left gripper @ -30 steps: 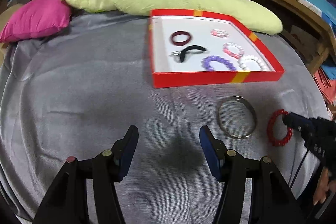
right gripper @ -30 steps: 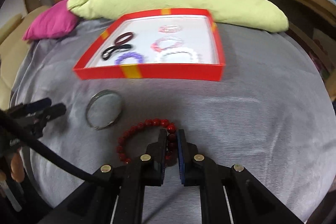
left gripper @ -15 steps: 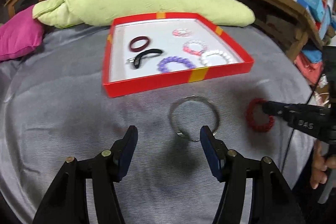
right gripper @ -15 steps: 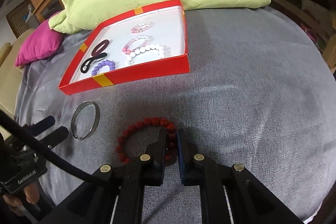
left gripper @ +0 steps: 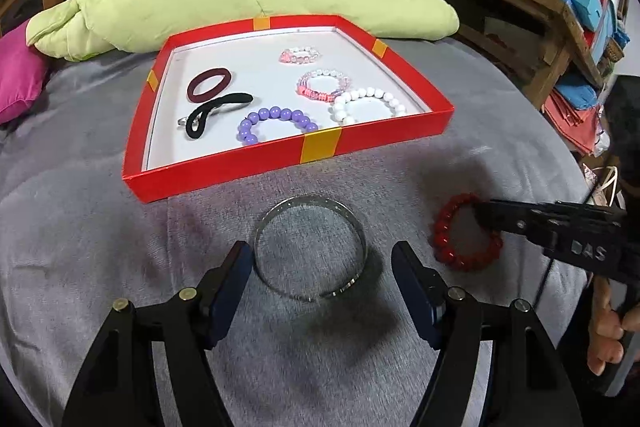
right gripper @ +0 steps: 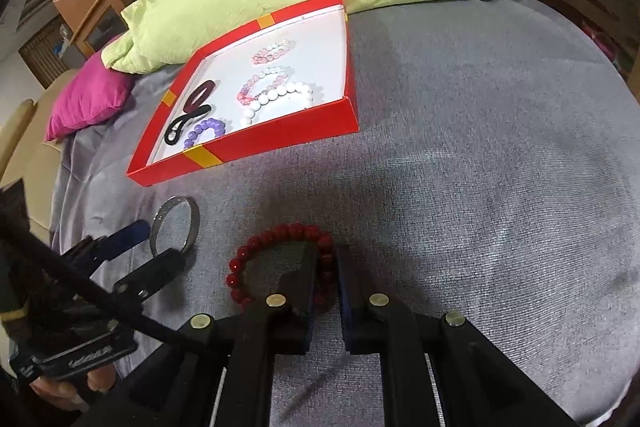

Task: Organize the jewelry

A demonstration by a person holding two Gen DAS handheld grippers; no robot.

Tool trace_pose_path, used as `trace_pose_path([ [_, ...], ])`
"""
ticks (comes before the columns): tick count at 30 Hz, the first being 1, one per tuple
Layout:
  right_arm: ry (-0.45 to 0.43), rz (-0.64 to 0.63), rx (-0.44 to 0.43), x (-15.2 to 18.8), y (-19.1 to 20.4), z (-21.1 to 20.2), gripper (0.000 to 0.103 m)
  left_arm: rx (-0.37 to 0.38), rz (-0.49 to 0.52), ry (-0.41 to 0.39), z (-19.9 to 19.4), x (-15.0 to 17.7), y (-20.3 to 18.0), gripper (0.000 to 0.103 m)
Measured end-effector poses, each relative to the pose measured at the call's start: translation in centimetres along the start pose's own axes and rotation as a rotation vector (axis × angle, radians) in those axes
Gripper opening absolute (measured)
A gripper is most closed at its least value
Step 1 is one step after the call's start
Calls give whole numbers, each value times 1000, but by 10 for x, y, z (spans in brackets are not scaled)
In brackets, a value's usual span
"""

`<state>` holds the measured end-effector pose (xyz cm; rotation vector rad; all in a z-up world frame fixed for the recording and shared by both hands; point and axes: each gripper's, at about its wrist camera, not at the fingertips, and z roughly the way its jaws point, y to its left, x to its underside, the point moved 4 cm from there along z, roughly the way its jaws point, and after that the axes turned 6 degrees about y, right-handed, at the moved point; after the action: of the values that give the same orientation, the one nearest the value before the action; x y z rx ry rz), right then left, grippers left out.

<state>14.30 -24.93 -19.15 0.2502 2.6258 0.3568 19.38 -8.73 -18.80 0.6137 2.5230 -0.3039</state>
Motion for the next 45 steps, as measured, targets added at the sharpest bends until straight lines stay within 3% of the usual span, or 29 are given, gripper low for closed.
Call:
trace_pose_path([
  [6,-1,8,-21,1,-2,-2,12,17,-30,-9,7,-3,4,73],
  [9,-1,5,-3,0,2,-1,13,-29,2,-9,8,-1,3,63],
  [26,-36,-89,109,1,28,4,12,-103,-38,35,-5,16,23,63],
  [33,-62,-124,107,1,47,2,11,-124,-45,37,-12,25,30,63],
  [45,-17,-108,121,2,44,12,13,-136,-54,54,-8,32,38,65],
])
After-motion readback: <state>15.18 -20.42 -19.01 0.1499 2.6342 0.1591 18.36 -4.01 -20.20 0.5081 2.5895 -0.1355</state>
